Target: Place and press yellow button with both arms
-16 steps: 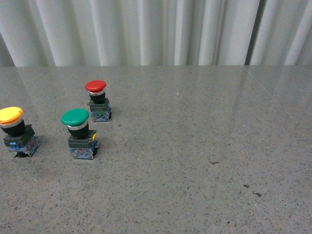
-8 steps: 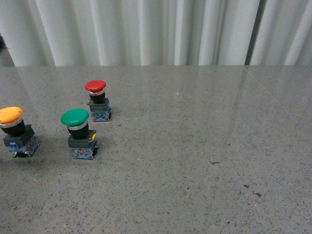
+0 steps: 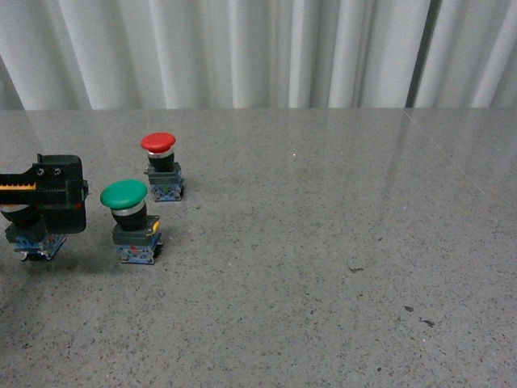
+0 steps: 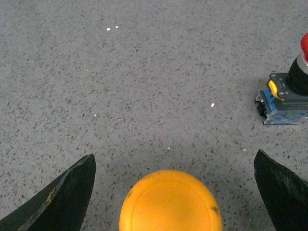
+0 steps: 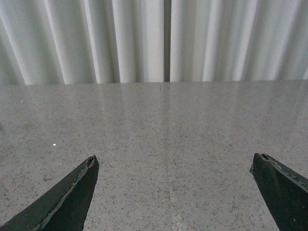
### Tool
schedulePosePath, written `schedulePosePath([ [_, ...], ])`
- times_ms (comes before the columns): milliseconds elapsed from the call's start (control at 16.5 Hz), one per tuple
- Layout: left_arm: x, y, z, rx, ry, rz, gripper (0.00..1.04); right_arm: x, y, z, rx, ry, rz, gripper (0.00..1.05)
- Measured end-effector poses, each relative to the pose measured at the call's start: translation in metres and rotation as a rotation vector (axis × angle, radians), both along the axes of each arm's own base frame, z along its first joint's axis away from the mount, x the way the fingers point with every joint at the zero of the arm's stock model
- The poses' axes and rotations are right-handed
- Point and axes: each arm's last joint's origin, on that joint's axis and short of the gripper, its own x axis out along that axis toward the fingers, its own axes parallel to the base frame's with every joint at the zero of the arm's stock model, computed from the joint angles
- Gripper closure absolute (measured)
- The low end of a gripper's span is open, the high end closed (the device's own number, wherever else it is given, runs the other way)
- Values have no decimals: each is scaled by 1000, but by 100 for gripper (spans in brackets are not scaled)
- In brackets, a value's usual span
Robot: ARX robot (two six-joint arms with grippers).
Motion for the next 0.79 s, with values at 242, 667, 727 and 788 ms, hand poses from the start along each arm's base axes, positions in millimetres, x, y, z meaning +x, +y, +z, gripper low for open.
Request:
schedulePosePath([
  [242, -3, -1, -3, 17, -4, 8, 24, 0, 0, 0, 0, 0, 0, 6],
  [667, -9, 0, 1, 33, -6, 3, 65, 0, 0, 0, 0, 0, 0, 6],
  [727, -10, 0, 3, 33, -6, 3, 68, 0, 0, 0, 0, 0, 0, 6],
  [788, -11, 0, 4, 34, -7, 3, 69, 0, 0, 0, 0, 0, 0, 6],
])
